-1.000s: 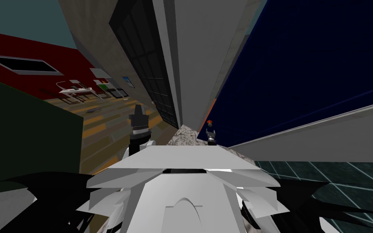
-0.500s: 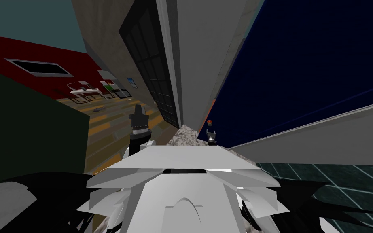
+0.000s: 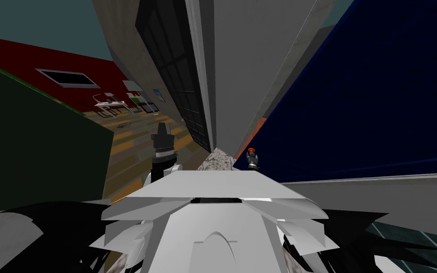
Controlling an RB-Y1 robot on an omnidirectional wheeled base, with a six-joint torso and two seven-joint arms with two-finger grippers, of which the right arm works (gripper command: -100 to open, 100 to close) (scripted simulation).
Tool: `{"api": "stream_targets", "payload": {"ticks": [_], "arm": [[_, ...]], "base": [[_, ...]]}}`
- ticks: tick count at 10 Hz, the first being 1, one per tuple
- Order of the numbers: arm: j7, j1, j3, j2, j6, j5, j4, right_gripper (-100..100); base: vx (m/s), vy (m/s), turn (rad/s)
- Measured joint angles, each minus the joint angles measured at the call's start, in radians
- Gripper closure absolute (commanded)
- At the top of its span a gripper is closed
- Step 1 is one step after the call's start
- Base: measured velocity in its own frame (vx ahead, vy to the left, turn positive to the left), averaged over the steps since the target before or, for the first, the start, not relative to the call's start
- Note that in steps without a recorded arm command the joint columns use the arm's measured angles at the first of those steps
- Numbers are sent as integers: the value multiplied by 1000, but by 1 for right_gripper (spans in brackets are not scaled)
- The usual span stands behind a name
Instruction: Pull the door open
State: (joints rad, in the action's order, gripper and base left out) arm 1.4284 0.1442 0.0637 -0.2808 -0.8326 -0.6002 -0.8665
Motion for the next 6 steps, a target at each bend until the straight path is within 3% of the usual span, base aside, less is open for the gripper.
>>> {"api": "stream_targets", "payload": {"ticks": [1,6], "arm": [[3,0,-1,-1,-1,-1,0,100],[0,2,-1,-1,3,0,3,100]], "base": [[-12,-7,-43],[-19,1,2]]}}
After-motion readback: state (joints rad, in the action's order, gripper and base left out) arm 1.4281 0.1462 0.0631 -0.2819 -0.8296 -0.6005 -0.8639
